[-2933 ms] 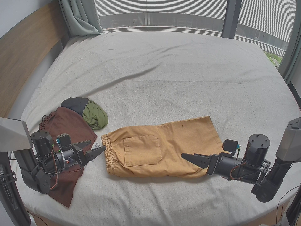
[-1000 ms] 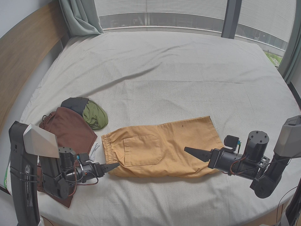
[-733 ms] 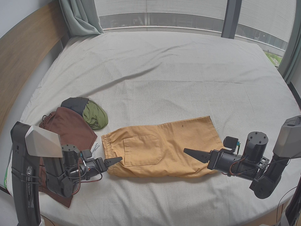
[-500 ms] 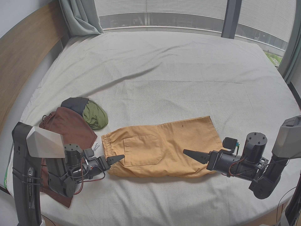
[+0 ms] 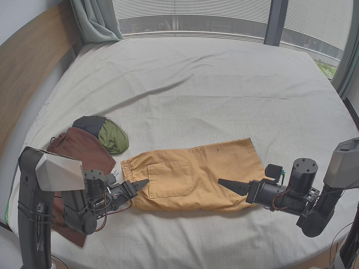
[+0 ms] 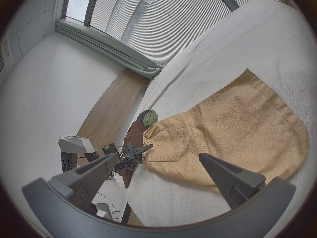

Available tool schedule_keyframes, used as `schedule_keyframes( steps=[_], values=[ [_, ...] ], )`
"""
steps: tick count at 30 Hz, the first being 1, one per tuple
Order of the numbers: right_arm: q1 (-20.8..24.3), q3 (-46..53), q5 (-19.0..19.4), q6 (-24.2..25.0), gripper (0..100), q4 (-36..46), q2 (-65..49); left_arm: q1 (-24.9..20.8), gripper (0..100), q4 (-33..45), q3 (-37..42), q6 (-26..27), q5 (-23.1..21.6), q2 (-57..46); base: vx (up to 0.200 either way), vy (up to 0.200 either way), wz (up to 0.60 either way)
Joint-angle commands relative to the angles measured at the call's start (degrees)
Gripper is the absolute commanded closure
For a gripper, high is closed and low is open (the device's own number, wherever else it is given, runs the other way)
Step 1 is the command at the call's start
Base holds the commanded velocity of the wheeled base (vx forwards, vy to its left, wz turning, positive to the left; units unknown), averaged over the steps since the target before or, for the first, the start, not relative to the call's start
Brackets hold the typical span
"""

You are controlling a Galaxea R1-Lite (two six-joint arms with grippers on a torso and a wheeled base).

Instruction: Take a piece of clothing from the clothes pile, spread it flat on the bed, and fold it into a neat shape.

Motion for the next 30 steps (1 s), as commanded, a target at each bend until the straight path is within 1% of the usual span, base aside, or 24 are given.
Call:
schedule_keyframes(
  steps=[1,9,15,19,23,27,30],
  values=[
    [0.00,0.08,0.03,0.01,0,-0.01,0.17,-0.19,100,-0.36,0.01,-0.12,-0.03,0.00,0.000,0.000,0.00],
    [-0.08,0.00,0.03,0.01,0,-0.10,1.05,-0.28,100,-0.45,1.76,0.41,-0.73,-1.23,0.000,0.000,0.00],
    [-0.26,-0.09,0.03,-0.08,0,-0.10,1.31,-0.10,100,-0.36,4.31,0.41,-3.37,-4.49,0.000,0.000,0.00],
    [-0.26,0.00,0.03,0.01,0,-0.10,1.40,0.43,100,-0.36,6.25,0.24,-6.18,-6.07,0.000,0.000,0.00],
    [-0.35,0.00,0.03,0.01,0,-0.10,1.66,1.39,100,-0.28,8.53,-0.03,-10.57,-8.70,0.000,0.000,0.00],
    [-0.35,0.00,0.03,0.01,0,-0.10,1.84,2.98,100,-0.28,8.97,0.32,-12.68,-9.93,0.000,0.000,0.00],
    [-0.35,0.08,0.03,-0.08,0,-0.10,1.84,3.33,100,-0.28,9.32,0.32,-13.21,-10.55,0.000,0.000,0.00]
  ],
)
